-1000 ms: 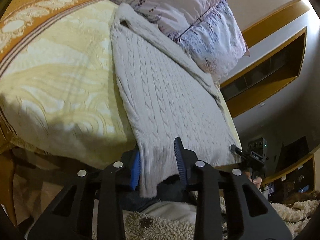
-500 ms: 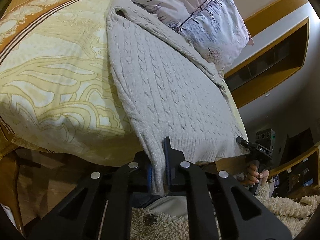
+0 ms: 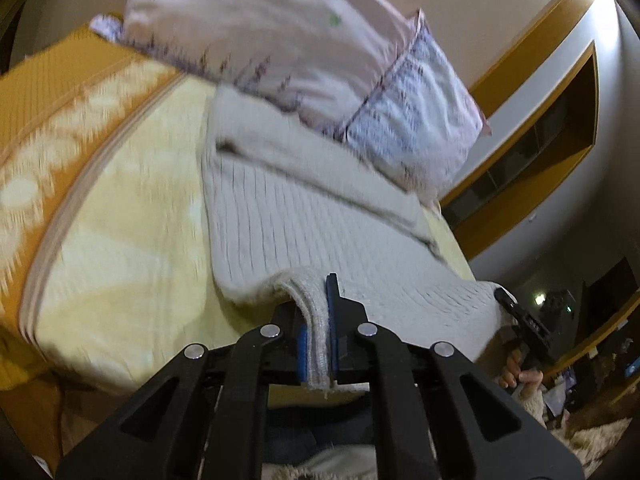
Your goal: Fold small clothes
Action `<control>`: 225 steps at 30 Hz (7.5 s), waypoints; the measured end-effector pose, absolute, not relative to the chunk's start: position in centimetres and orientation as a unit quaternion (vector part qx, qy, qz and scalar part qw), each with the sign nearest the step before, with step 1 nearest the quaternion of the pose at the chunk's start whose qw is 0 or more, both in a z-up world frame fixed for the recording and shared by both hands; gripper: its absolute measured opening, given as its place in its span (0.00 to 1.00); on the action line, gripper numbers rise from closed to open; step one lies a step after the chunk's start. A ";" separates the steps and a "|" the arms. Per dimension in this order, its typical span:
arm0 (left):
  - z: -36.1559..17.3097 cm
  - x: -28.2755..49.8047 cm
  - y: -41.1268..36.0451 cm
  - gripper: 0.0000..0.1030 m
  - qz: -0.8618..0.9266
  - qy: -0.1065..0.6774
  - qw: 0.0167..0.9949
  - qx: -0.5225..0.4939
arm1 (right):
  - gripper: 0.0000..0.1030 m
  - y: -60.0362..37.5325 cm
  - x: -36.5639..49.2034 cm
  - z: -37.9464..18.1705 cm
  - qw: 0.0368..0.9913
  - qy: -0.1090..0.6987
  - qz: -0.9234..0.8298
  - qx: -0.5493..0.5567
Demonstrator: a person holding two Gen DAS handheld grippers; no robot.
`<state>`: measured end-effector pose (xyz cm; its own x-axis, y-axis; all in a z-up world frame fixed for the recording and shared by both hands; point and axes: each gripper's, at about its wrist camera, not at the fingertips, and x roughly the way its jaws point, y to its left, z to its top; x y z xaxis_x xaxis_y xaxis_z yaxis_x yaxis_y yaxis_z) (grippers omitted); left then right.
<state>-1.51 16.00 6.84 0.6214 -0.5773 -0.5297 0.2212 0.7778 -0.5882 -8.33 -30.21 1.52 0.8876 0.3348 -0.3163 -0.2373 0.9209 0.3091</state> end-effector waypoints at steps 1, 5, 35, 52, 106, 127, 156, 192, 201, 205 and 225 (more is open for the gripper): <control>7.5 -1.1 16.1 0.07 -0.227 0.359 0.874 -0.239 | 0.07 -30.1 -8.2 2.0 0.968 0.170 0.140 0.123; 10.2 0.9 16.3 0.07 -0.208 0.322 0.896 -0.223 | 0.07 -29.5 -7.0 4.4 0.983 0.124 0.099 0.090; 3.2 27.2 14.7 0.07 -0.125 0.413 0.854 -0.291 | 0.09 -33.6 20.1 0.9 0.908 0.328 -0.007 0.261; 5.1 26.0 16.2 0.62 -0.123 0.393 0.864 -0.289 | 0.56 -34.2 18.2 3.1 0.932 0.294 -0.013 0.214; 3.5 20.7 19.3 0.77 -0.121 0.414 0.866 -0.255 | 0.48 -23.2 16.6 1.0 0.937 0.347 0.033 0.025; 1.8 23.7 16.3 0.77 -0.118 0.436 0.865 -0.220 | 0.54 -20.7 18.1 -0.8 0.933 0.357 0.043 -0.006; 1.9 23.8 13.5 0.53 -0.096 0.442 0.877 -0.163 | 0.56 -21.0 18.2 -1.1 0.936 0.347 0.050 0.005; 5.2 24.1 -5.3 0.22 -0.299 0.420 0.821 -0.246 | 0.62 -29.3 16.2 0.4 0.932 0.309 0.069 0.175; 3.8 23.8 -8.9 0.21 -0.326 0.429 0.802 -0.258 | 0.62 -31.9 16.3 0.4 0.920 0.311 0.076 0.225; 2.9 24.1 -10.1 0.17 -0.340 0.440 0.790 -0.259 | 0.62 -31.7 17.7 0.4 0.896 0.330 0.124 0.271; 4.1 21.9 -0.3 0.71 -0.191 0.412 0.861 -0.230 | 0.45 -27.8 23.0 -1.1 0.797 0.441 0.214 0.353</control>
<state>21.89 -0.34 4.13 0.5886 -0.5175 -0.6211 0.1387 0.8215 -0.5531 22.98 -27.76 -1.10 0.5191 0.6521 -0.5525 -0.0292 0.6596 0.7510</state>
